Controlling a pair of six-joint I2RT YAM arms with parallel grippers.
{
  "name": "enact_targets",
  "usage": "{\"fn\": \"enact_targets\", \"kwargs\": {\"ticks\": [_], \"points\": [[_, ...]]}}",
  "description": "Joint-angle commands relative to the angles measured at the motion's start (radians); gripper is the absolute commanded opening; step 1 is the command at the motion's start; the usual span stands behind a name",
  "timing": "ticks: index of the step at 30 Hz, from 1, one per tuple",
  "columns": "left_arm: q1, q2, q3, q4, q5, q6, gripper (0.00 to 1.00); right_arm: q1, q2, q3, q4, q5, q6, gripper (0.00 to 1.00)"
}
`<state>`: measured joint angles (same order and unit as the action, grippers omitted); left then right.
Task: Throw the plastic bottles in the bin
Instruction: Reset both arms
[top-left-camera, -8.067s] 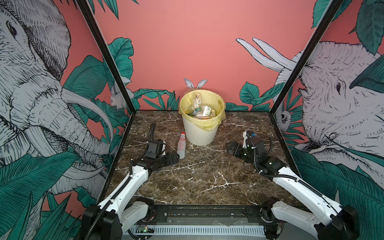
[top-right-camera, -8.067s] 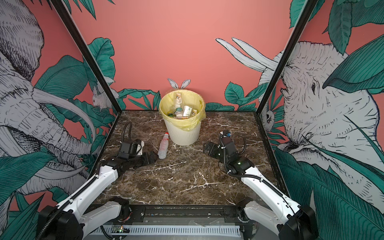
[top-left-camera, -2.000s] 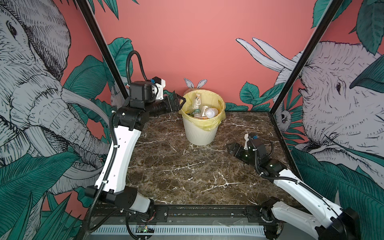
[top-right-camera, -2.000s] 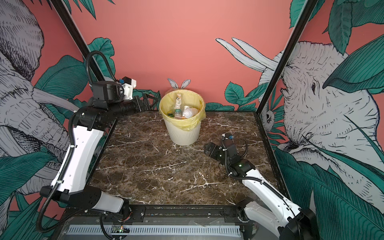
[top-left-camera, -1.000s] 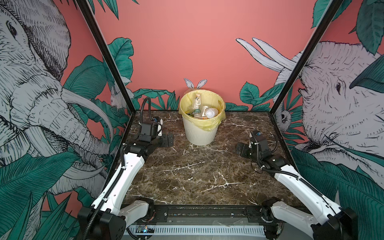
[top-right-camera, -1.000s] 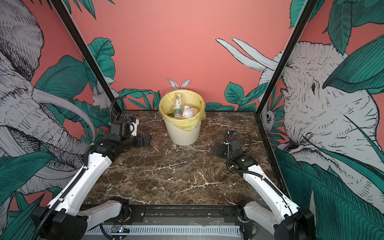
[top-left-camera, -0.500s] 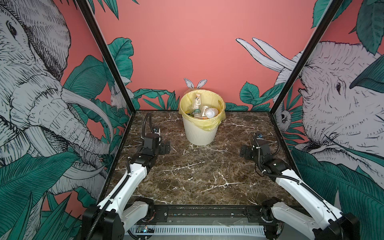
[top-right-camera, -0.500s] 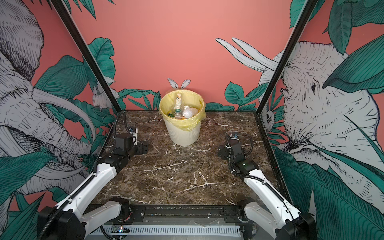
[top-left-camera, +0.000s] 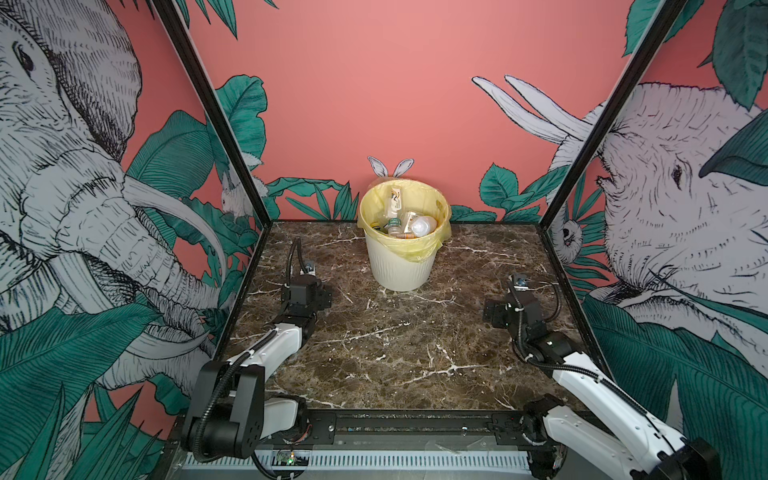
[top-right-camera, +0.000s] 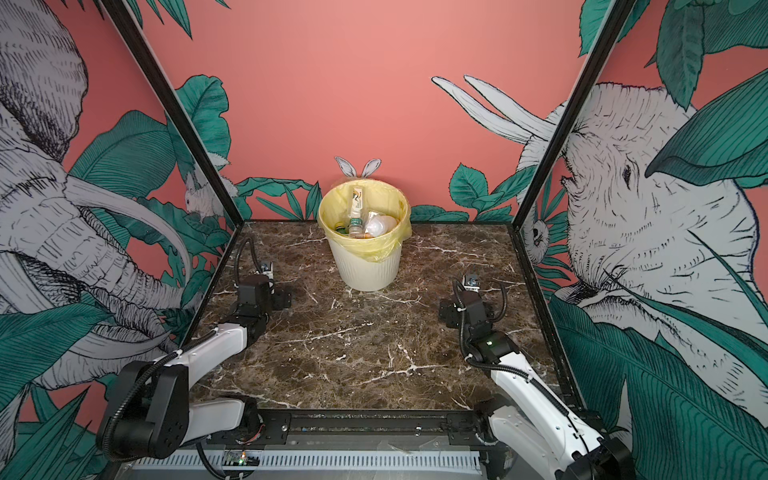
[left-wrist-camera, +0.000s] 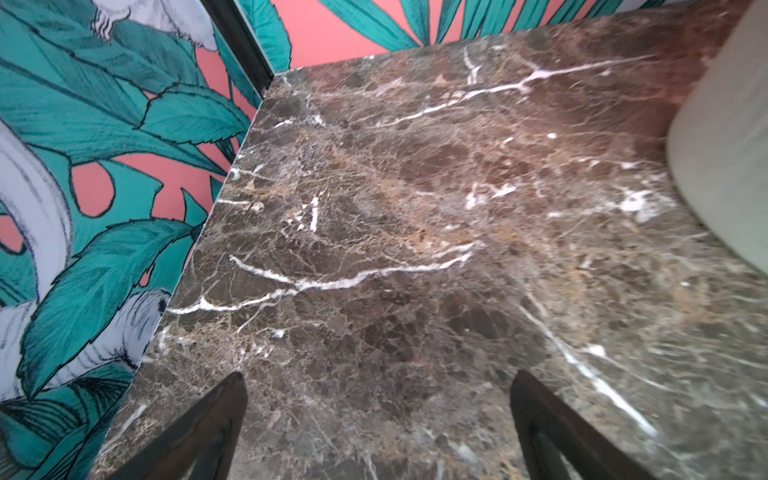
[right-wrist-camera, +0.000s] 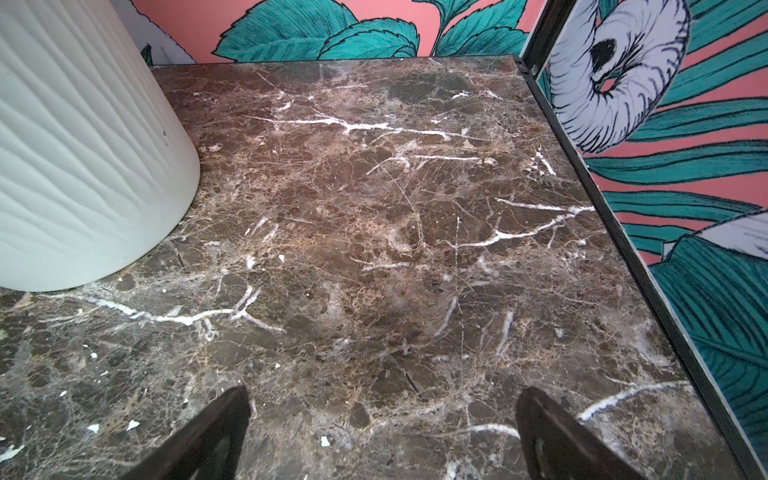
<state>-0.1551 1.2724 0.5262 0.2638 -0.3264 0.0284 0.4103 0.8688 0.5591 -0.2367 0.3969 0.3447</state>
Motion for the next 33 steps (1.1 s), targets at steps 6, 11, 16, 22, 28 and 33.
{"fn": "enact_targets", "kwargs": {"ticks": [6,11,16,22,28,33], "points": [[0.051,0.114,-0.098,0.402,0.107,0.041,0.99,-0.004,-0.063,-0.063,0.08,0.077,-0.063,0.99],[0.065,0.183,-0.112,0.524,0.176,0.102,0.99,-0.005,-0.075,-0.084,0.117,0.081,-0.09,0.99],[0.072,0.28,-0.164,0.711,0.263,0.131,0.99,-0.005,-0.106,-0.124,0.18,0.104,-0.107,0.99],[0.074,0.27,-0.136,0.629,0.262,0.126,1.0,-0.005,-0.07,-0.179,0.338,0.106,-0.213,0.99],[0.073,0.278,-0.128,0.627,0.225,0.111,1.0,-0.005,0.068,-0.196,0.564,0.18,-0.339,1.0],[0.075,0.278,-0.127,0.628,0.225,0.11,1.0,-0.02,0.254,-0.234,0.869,0.282,-0.419,1.0]]}}
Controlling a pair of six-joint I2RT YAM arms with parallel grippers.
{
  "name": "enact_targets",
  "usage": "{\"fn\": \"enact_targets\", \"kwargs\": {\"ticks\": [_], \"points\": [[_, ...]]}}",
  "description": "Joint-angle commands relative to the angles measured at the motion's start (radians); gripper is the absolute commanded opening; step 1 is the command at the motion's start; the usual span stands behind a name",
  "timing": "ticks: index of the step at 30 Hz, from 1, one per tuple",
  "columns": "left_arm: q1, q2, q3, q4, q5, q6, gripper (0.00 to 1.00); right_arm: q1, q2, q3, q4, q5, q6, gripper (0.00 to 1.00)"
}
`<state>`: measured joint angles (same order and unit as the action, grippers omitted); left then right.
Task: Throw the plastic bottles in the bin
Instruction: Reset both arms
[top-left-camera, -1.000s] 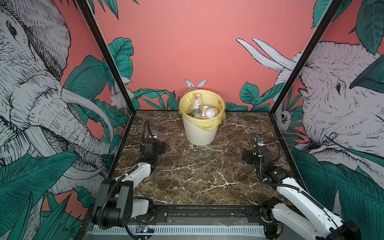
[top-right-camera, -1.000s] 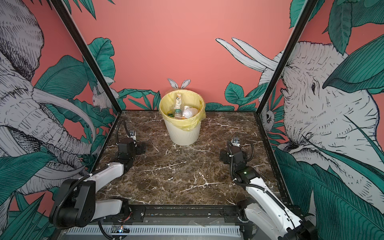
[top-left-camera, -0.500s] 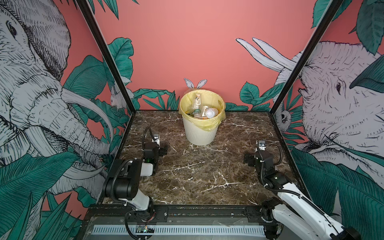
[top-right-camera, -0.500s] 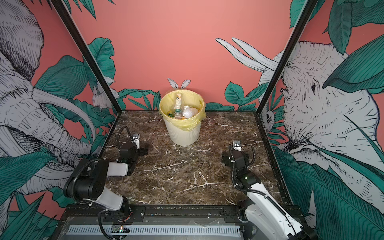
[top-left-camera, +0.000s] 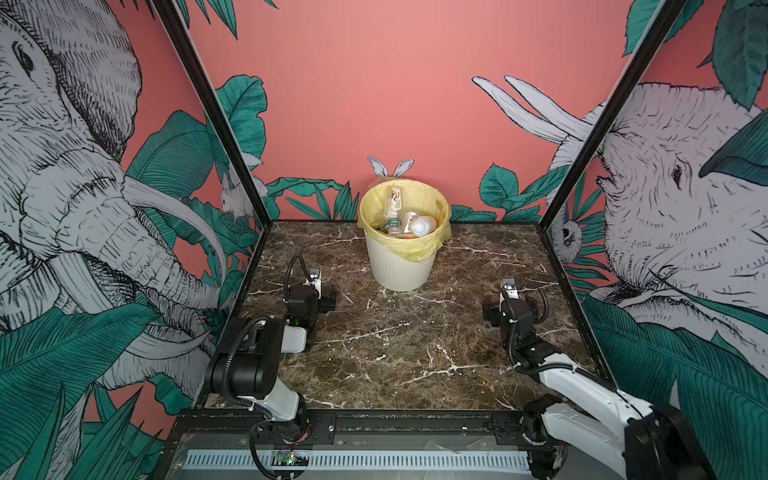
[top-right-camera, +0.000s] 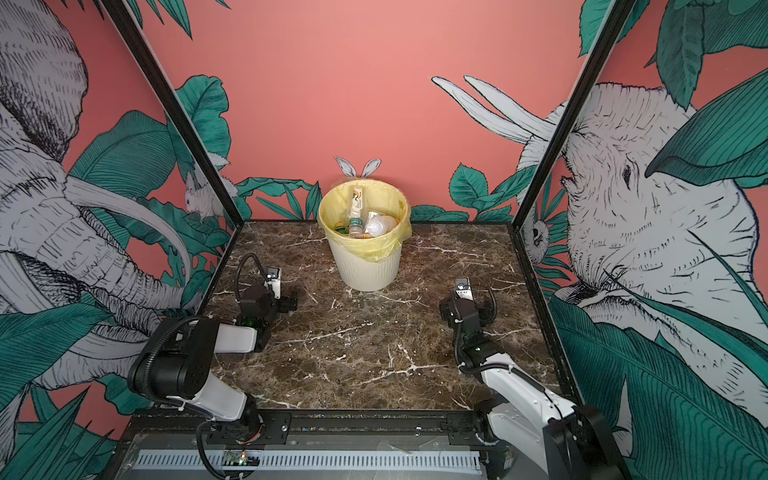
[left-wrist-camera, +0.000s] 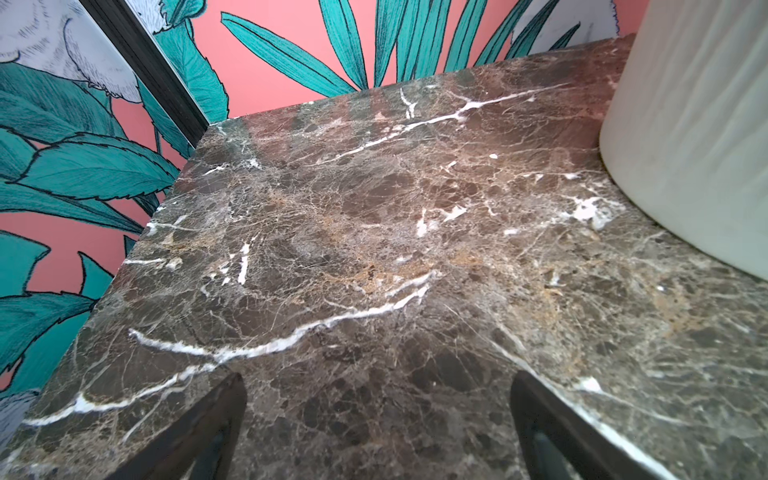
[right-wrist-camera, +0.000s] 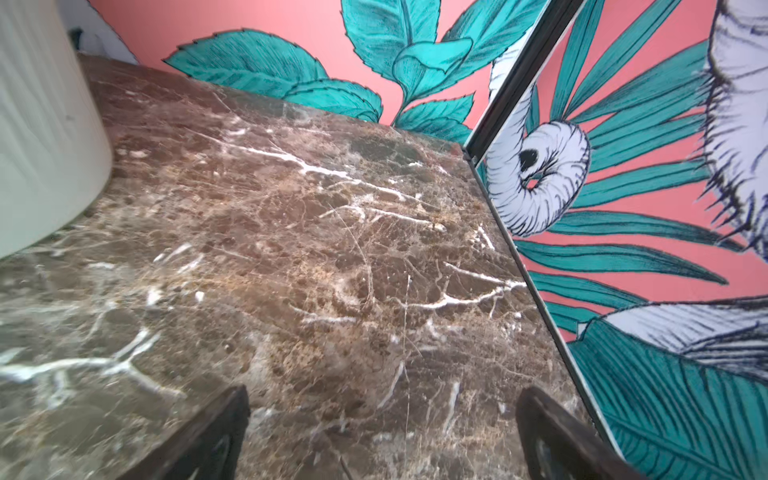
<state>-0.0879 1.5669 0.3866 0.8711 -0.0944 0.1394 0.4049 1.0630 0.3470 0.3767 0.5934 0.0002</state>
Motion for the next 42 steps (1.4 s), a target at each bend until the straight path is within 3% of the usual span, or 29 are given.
{"fn": "enact_targets", "kwargs": {"ticks": [1,4,12,16,21,24,26,27,31,42], "points": [[0.009,-0.016,0.013,0.02,-0.007,-0.001,1.0,-0.026,0.093,-0.023,0.288,0.086,-0.072,1.0],[0.008,-0.016,0.012,0.02,-0.005,-0.001,1.0,-0.064,0.186,-0.017,0.391,0.093,-0.028,1.0],[0.008,-0.016,0.013,0.018,-0.006,-0.001,1.0,-0.161,0.362,0.015,0.512,0.061,-0.073,1.0],[0.008,-0.016,0.014,0.019,-0.006,-0.001,1.0,-0.222,0.448,-0.011,0.644,-0.007,-0.038,1.0],[0.008,-0.016,0.014,0.019,-0.004,-0.001,1.0,-0.257,0.44,-0.005,0.618,-0.082,-0.014,1.0],[0.008,-0.016,0.014,0.019,-0.005,-0.001,1.0,-0.32,0.438,0.017,0.523,-0.227,0.034,1.0],[0.008,-0.016,0.014,0.018,-0.005,-0.001,1.0,-0.351,0.505,-0.002,0.655,-0.278,0.039,1.0],[0.007,-0.016,0.014,0.019,-0.005,-0.001,1.0,-0.357,0.478,-0.004,0.605,-0.291,0.051,1.0],[0.009,-0.016,0.014,0.019,-0.004,-0.002,0.99,-0.364,0.484,-0.025,0.662,-0.287,0.058,0.99],[0.008,-0.016,0.014,0.018,-0.004,-0.001,1.0,-0.357,0.486,0.012,0.594,-0.28,0.047,0.99]]}}
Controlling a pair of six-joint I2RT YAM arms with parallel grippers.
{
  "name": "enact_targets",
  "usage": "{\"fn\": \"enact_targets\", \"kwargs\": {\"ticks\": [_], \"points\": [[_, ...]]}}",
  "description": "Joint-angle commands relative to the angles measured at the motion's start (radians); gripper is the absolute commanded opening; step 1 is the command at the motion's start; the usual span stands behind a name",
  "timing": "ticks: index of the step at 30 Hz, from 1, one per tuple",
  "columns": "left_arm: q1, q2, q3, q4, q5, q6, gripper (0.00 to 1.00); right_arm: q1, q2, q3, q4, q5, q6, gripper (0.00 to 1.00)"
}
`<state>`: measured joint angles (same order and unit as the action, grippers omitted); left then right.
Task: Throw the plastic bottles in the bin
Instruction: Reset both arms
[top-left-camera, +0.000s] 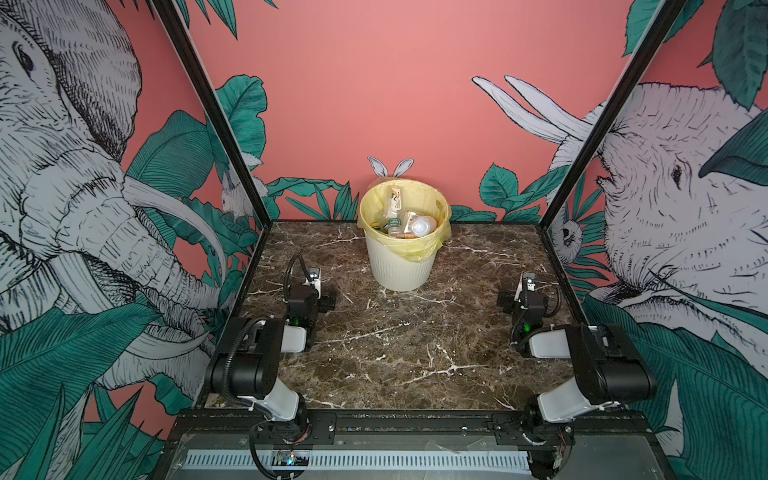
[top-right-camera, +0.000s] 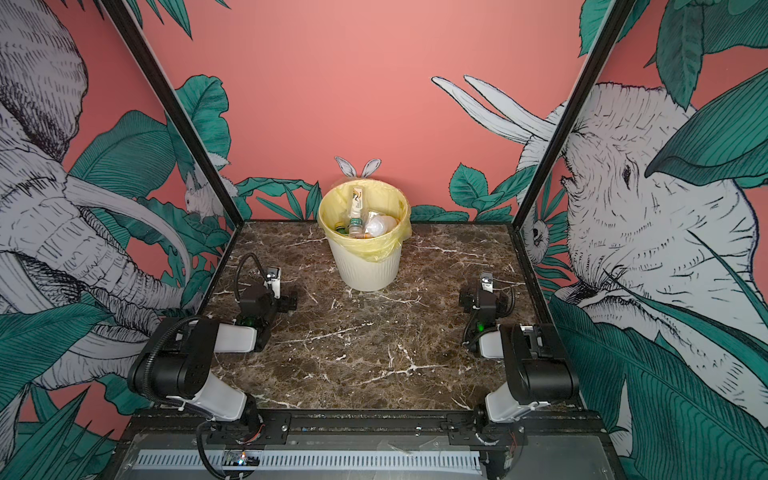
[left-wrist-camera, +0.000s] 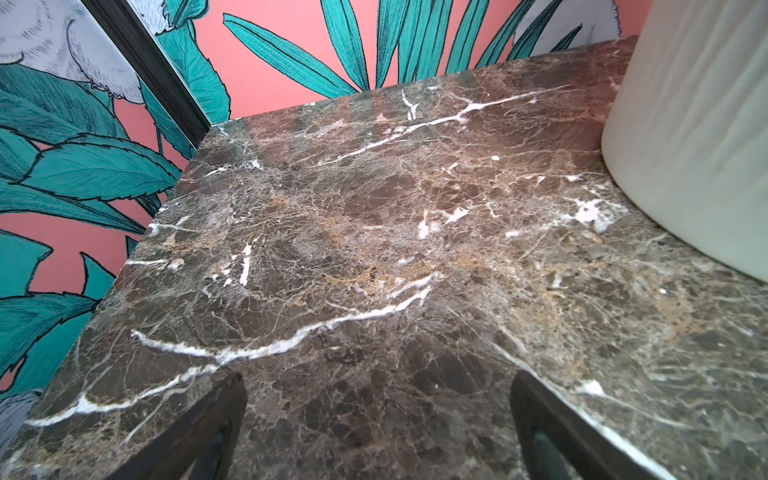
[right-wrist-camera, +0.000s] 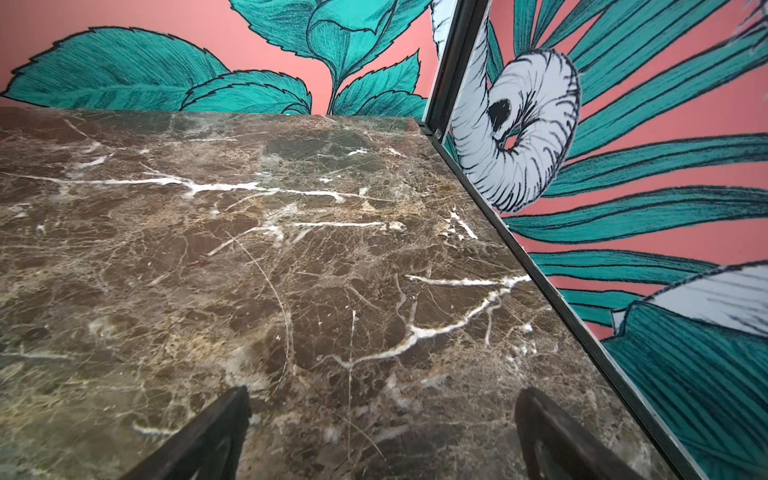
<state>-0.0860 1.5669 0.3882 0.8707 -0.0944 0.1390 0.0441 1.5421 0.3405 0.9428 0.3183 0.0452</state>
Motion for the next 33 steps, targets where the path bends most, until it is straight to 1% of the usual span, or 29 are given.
{"fn": "enact_targets", "kwargs": {"ticks": [1,33], "points": [[0.006,-0.016,0.013,0.018,-0.005,-0.001,1.0,0.003,0.006,0.018,0.027,-0.005,0.002,0.99],[0.007,-0.016,0.012,0.019,-0.004,-0.002,1.0,0.005,0.005,0.018,0.03,-0.007,0.0,0.99]]}}
